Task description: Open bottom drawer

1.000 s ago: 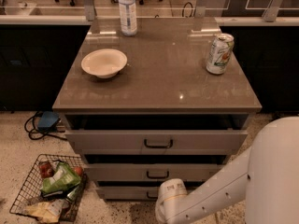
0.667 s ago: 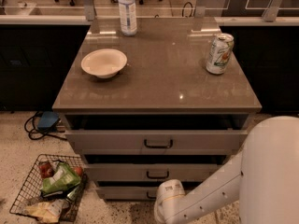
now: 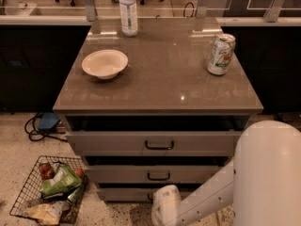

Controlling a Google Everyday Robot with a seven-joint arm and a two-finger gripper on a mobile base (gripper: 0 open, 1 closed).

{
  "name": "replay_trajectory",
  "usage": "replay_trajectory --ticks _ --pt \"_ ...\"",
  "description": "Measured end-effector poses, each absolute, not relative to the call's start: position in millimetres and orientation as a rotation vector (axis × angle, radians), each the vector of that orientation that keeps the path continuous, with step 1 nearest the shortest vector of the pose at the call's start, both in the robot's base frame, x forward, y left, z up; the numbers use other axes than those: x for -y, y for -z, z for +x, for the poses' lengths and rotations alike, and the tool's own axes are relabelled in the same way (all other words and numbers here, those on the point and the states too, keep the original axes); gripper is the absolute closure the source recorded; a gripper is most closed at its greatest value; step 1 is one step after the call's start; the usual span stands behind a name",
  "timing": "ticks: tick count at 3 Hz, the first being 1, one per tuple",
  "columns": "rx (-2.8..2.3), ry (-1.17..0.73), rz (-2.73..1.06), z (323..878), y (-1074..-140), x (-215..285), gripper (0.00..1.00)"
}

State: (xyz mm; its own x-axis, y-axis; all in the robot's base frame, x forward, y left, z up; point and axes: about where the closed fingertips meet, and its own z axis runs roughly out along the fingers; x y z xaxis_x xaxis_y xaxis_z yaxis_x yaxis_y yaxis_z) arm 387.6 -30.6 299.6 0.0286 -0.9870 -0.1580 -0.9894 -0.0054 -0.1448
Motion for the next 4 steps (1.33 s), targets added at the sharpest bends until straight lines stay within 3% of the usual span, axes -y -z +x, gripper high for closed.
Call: replay_trajectory --ticks 4 --pt "-2.098 -0.096 -2.12 405 -231 22 0.0"
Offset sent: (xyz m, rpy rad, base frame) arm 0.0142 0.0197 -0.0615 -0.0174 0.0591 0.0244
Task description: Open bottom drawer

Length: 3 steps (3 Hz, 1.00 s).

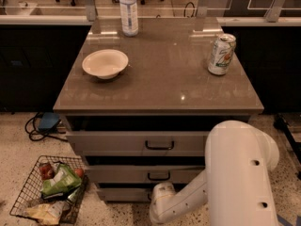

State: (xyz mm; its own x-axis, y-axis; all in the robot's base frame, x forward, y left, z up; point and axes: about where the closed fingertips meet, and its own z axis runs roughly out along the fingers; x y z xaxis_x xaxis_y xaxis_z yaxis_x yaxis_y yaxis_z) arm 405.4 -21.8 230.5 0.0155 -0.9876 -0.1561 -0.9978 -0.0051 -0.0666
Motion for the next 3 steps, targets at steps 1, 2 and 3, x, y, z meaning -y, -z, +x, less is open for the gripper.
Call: replay_trajectory --ticks 1,2,3 --pt "-2.106 -0.156 -2.117 410 -211 24 0.0" --pt "-2.099 -0.198 -2.111 414 -197 23 0.0" --pt "-2.083 -0.226 -2.094 417 -190 22 0.0"
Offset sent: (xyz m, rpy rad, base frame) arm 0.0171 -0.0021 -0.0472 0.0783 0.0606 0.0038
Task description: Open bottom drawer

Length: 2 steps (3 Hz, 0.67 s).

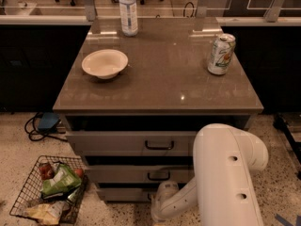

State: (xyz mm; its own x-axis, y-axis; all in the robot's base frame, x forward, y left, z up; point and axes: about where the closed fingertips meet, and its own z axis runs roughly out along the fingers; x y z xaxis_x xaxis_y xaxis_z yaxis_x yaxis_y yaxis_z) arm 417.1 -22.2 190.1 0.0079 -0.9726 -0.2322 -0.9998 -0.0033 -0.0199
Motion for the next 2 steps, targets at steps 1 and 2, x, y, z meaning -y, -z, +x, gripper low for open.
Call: replay_trajectory --ticks 1,2 --pt "-2.058 -0.229 -2.086 421.1 -188.3 19.7 0.0" --pt "-2.042 -0.209 -2.09 422.7 -189.5 17.7 0.0"
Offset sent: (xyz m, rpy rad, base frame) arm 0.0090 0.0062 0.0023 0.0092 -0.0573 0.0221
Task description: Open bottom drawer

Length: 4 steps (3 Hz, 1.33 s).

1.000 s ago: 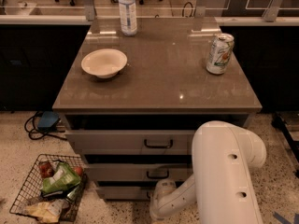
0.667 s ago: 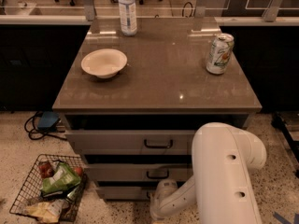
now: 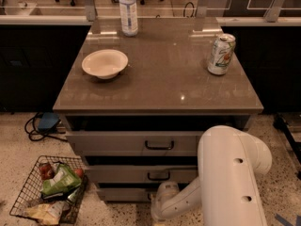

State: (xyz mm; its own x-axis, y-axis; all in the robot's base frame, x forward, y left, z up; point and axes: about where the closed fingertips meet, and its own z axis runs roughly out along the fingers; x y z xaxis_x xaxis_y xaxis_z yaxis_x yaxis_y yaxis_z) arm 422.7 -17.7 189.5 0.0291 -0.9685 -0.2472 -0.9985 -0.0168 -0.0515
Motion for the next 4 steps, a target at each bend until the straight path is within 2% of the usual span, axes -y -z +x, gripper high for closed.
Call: replay_trajectory --ticks 1,4 --pt "-2.053 -0.134 -2.161 424 -170 14 0.0" --pt "-2.067 -0.107 -2.192 430 -158 19 0.0"
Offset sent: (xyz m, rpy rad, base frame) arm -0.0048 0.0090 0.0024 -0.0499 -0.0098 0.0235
